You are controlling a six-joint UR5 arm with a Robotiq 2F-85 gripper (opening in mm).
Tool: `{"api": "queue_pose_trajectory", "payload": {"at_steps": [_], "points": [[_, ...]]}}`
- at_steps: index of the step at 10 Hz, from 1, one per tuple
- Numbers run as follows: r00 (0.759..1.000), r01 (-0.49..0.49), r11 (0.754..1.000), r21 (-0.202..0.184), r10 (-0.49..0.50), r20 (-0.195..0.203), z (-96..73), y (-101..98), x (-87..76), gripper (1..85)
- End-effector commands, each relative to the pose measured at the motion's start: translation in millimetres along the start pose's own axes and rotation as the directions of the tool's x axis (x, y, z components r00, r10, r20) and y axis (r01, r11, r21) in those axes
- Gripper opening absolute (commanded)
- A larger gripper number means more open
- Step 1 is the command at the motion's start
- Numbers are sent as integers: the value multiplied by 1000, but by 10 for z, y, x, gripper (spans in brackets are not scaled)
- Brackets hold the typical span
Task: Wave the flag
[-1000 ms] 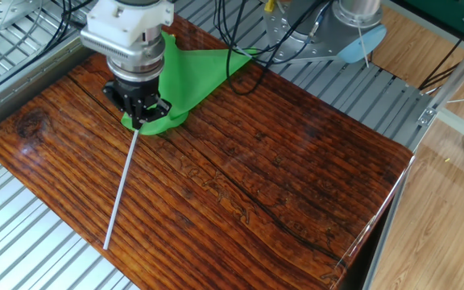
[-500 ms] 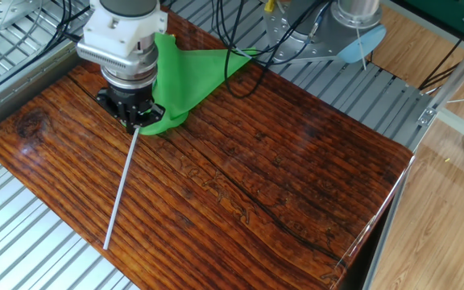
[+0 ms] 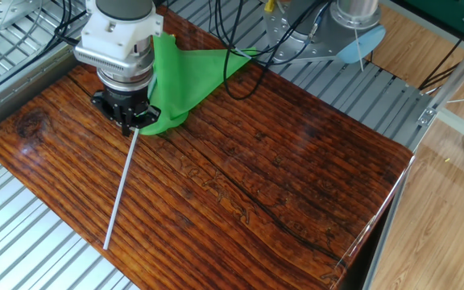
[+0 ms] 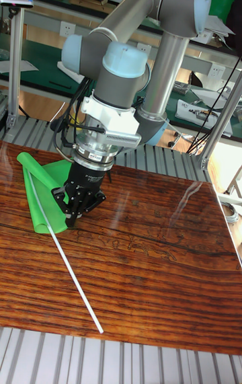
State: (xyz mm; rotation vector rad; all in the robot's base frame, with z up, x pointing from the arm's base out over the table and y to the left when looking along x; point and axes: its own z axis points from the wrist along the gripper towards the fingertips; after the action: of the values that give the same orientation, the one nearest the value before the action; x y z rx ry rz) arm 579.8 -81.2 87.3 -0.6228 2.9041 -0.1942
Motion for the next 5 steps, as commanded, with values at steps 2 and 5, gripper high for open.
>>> {"api": "queue_pose_trajectory", "payload": {"at_steps": [2, 5], "points": [[999, -40, 999, -17, 40, 20, 8, 44, -45, 850], [999, -37, 999, -28, 38, 24, 25, 81, -68, 823]]}}
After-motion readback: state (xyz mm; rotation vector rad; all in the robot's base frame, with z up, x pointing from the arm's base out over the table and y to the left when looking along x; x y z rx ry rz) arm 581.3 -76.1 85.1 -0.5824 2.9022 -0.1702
